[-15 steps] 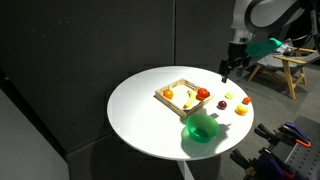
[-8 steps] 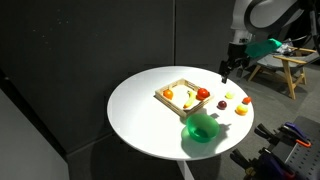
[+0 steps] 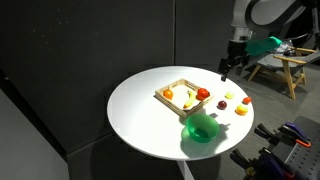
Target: Put the banana in the crate
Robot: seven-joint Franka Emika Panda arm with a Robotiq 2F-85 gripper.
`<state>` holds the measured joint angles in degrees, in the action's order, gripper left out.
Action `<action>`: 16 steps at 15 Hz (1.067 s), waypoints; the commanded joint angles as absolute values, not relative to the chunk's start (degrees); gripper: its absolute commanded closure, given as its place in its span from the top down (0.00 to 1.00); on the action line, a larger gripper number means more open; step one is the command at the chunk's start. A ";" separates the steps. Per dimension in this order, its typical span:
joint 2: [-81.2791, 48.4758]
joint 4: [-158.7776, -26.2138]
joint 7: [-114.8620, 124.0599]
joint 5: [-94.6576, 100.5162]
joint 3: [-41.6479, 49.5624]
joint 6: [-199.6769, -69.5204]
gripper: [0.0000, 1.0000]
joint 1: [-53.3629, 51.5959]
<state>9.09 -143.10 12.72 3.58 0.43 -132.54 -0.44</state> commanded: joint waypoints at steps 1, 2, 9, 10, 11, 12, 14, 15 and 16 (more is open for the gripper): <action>12.70 -143.78 10.28 1.43 0.23 -132.02 1.00 -0.21; 13.55 -143.97 9.80 0.97 0.32 -131.81 1.00 -0.23; 19.40 -145.26 5.42 -2.72 0.74 -128.56 1.00 -0.39; 20.32 -145.41 5.15 -2.55 0.70 -127.42 1.00 -0.32; 21.13 -145.42 5.22 -2.23 0.61 -126.04 1.00 -0.20; 22.10 -145.46 5.15 -2.04 0.57 -124.61 1.00 -0.15; 23.58 -145.46 5.31 -1.77 0.37 -122.01 1.00 -0.10; 24.30 -145.44 5.44 -1.82 0.31 -120.75 1.00 -0.10; 25.03 -145.47 5.93 -1.62 0.16 -119.71 1.00 0.01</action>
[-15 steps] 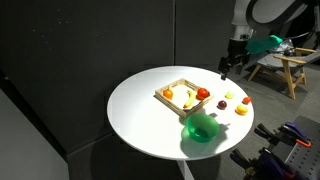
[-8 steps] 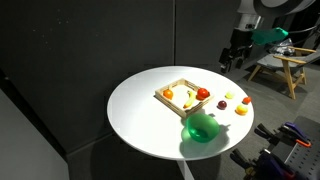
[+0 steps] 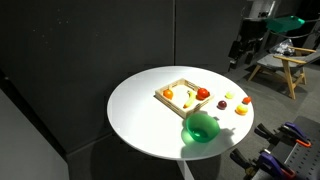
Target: Put the banana in the crate
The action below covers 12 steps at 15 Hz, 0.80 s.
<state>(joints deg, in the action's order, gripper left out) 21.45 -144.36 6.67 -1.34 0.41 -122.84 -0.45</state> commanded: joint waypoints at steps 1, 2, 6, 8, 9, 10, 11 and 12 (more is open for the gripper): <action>25.64 -145.50 6.44 -1.31 -0.02 -118.85 1.00 0.17; 26.27 -145.58 6.91 -1.06 -0.17 -118.13 1.00 0.32; 28.51 -146.42 8.43 -0.50 -0.57 -117.46 1.00 0.99; 29.52 -147.11 9.35 -0.49 -0.72 -117.76 1.00 1.44; 29.87 -147.34 9.61 -0.53 -0.76 -117.63 1.00 1.57; 30.23 -147.57 9.71 -0.56 -0.79 -117.58 1.00 1.68; 30.56 -147.81 9.77 -0.60 -0.80 -117.58 1.00 1.74; 30.89 -148.03 9.52 -0.76 -0.71 -117.41 1.00 1.73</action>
